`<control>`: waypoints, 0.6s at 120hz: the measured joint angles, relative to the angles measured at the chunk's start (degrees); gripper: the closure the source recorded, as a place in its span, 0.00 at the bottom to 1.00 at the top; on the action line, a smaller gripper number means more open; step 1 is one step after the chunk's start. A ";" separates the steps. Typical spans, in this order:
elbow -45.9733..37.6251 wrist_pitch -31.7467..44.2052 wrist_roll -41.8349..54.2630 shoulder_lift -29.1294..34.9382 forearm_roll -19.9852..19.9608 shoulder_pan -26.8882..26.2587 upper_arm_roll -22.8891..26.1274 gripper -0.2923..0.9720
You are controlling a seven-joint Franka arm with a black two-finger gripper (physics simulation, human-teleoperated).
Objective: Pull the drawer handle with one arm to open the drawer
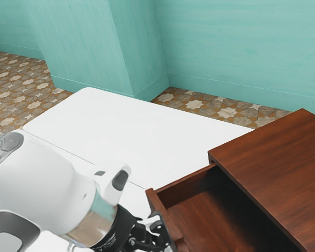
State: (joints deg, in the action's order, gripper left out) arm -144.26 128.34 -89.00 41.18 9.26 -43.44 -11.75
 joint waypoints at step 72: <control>47.23 -21.93 -1.30 -19.56 -1.63 19.41 7.36 0.44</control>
State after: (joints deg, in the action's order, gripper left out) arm -97.02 106.41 -90.30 21.62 7.63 -24.03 -4.39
